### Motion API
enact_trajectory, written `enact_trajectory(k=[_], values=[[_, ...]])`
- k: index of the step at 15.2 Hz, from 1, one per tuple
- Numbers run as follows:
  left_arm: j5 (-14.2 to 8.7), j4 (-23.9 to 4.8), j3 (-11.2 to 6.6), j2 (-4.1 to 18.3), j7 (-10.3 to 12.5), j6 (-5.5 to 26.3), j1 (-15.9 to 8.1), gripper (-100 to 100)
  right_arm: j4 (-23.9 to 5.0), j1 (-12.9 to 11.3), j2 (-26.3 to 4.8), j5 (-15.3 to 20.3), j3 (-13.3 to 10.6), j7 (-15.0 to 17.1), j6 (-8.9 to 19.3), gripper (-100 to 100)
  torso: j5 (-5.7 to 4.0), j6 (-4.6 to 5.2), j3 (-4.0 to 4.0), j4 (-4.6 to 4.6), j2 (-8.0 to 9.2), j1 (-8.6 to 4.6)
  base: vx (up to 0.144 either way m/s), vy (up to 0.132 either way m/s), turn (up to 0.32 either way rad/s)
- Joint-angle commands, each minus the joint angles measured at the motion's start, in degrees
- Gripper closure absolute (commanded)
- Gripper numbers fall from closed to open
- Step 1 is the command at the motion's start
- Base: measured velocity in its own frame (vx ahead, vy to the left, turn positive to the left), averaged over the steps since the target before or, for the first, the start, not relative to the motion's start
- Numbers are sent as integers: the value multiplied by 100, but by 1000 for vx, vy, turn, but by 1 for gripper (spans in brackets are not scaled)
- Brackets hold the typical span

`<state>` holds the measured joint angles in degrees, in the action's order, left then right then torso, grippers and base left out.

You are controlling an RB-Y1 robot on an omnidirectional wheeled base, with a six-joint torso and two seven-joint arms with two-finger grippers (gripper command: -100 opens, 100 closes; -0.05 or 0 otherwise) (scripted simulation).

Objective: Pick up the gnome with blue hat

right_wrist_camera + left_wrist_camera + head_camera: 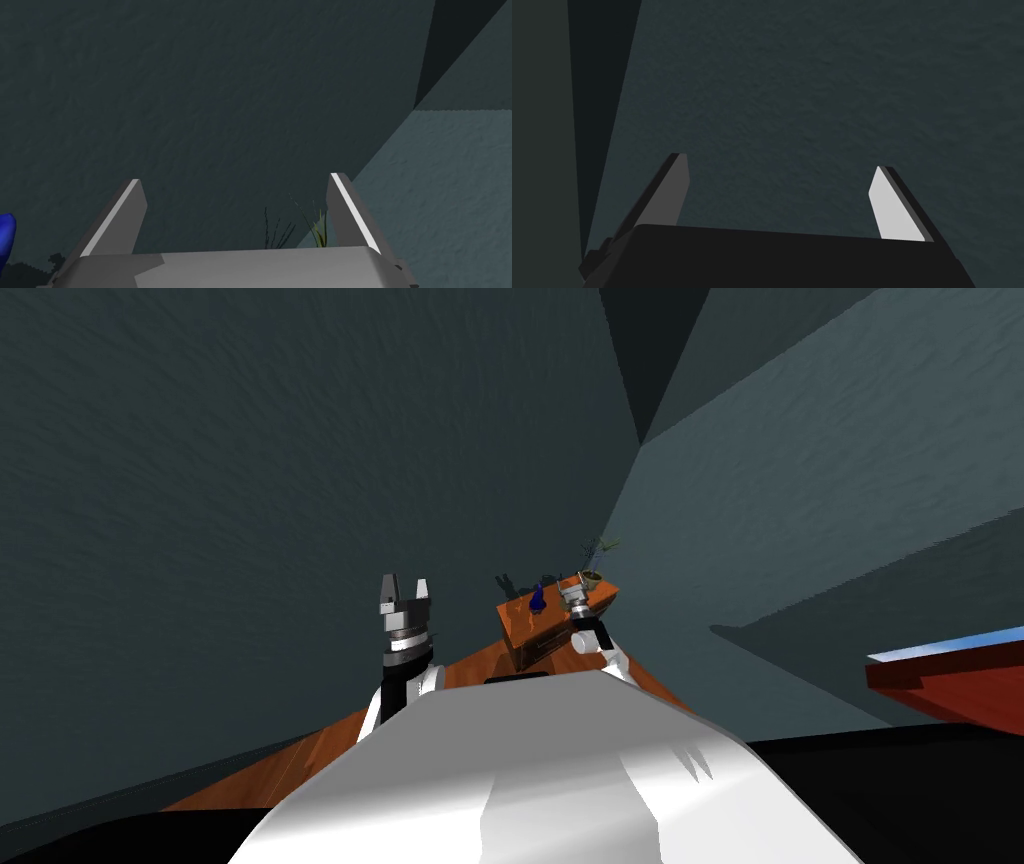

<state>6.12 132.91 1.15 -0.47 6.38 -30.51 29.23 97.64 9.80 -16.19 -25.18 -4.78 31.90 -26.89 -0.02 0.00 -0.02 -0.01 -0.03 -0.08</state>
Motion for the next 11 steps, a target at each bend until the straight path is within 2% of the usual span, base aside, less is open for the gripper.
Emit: enact_trajectory(k=[1, 2, 3, 4, 5, 6, 8, 9, 10, 11], values=[[0, 0, 0, 0, 0, 0, 0, 0, -286, -183, -26, -204, -17, 247, -9, -100, 0, 0, 0, 0, 0, 0, -3, -18, 127], [0, 0, 0, 0, 0, 0, -1, 0, -429, -183, -26, -204, -17, 247, -9, -100, 0, -3, 0, 0, -1, 0, -3, -20, 138], [0, 0, 0, 0, 0, 0, 0, 0, -440, -183, -26, -204, -17, 247, -9, -100, 0, -2, 0, 0, -1, 0, -2, -17, 42], [0, 0, 0, 0, 0, 0, 0, 0, -651, -337, -34, -382, -35, 451, -1, -100, 0, 0, 0, 0, 0, 0, -3, -20, 97], [0, 0, 0, 0, 0, 0, 0, 0, -756, -337, -34, -382, -35, 451, -1, -100, 0, -3, 0, 0, -1, -1, -3, -24, 124], [0, 0, 0, 0, 0, 0, 0, 0, -920, -492, -37, -560, -52, 656, 8, -100, 0, -2, -1, 0, -1, -1, -4, -25, 161], [0, 0, 0, 0, 0, 0, 0, 0, -1074, -492, -37, -560, -52, 656, 8, -100, 0, -2, -1, 0, -1, -2, -3, -23, 98], [0, 0, 0, 0, 0, 0, 0, 0, -1285, -647, -34, -738, -69, 861, 16, -100, 0, 0, 0, 0, -1, -1, -6, -19, 91], [0, 0, 0, 0, 0, 0, 0, 0, -1391, -647, -34, -738, -69, 861, 16, -100, 0, -2, 0, 0, -1, 0, -7, -21, 121], [0, 0, 0, 0, 0, 0, 0, 0, -1567, -801, -26, -915, -86, 1065, 24, -100, 0, -2, 0, 0, 0, -1, -5, -24, 207]])
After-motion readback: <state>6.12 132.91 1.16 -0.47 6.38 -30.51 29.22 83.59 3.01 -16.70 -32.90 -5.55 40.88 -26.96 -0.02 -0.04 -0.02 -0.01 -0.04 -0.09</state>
